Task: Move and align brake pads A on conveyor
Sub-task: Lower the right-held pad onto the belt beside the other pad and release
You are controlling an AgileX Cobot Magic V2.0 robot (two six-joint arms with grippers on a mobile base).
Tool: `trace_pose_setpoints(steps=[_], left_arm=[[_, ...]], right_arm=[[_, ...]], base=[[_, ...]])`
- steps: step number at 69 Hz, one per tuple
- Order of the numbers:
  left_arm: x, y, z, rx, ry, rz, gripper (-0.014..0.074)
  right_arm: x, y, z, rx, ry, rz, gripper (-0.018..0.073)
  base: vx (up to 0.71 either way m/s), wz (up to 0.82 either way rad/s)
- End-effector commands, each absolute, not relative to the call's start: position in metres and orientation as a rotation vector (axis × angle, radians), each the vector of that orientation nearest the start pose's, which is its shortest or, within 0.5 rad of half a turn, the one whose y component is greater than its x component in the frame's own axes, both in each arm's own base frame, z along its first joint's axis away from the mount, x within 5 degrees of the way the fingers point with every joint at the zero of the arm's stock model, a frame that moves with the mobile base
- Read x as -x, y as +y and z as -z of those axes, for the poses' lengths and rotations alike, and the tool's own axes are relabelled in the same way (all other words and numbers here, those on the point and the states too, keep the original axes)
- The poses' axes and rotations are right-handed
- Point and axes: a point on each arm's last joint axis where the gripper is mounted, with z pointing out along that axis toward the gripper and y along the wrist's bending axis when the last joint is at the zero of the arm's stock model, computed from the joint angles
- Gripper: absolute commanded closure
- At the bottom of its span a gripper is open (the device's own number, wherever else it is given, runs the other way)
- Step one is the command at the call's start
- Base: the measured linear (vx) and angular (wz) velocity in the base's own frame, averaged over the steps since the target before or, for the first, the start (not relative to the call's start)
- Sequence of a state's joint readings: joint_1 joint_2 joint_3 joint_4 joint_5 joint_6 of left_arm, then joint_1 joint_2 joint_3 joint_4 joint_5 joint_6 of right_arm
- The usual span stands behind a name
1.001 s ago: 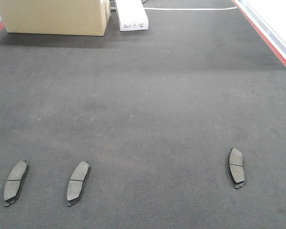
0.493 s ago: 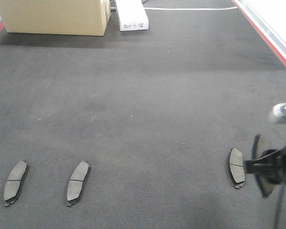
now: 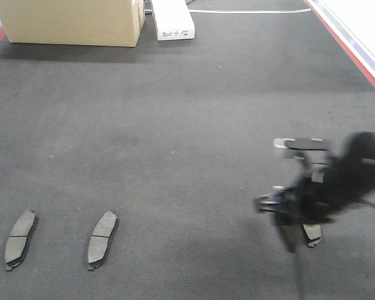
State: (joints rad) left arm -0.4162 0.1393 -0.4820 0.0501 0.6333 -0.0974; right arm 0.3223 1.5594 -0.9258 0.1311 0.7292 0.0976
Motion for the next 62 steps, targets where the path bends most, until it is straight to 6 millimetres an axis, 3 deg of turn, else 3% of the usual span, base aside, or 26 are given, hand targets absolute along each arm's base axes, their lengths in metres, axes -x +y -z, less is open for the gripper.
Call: trace_pose_setpoints(steps=[1,18,36,50,62], left_arm=[[-0.033,-0.012,-0.318,-0.294,1.683,0.332,0.0171],[-0.033,-0.012,-0.318,-0.294,1.683,0.332,0.0171],[-0.033,-0.012,-0.318,-0.294,1.683,0.332,0.0171],[-0.033,-0.012,-0.318,-0.294,1.684,0.332,0.0171],[-0.033,-0.012,-0.318,-0.294,1.684,0.332,0.0171]], right_arm=[[-0.283,0.125,-0.22,0.19,2.792,-0.278,0.0491],[-0.296,0.166,-0.197,0.161,2.873,-0.273,0.0454],[-0.304,0.169,-0.181,0.158,2.938,-0.226,0.0272],[-0.303,0.167,-0.188,0.171,2.92,-0.216,0.0102],[-0.301,0.151,-0.213,0.169,2.872,-0.194,0.0061]], base=[[0.0,0.0],[0.0,0.0],[0.0,0.0],[0.0,0.0],[0.0,0.0]])
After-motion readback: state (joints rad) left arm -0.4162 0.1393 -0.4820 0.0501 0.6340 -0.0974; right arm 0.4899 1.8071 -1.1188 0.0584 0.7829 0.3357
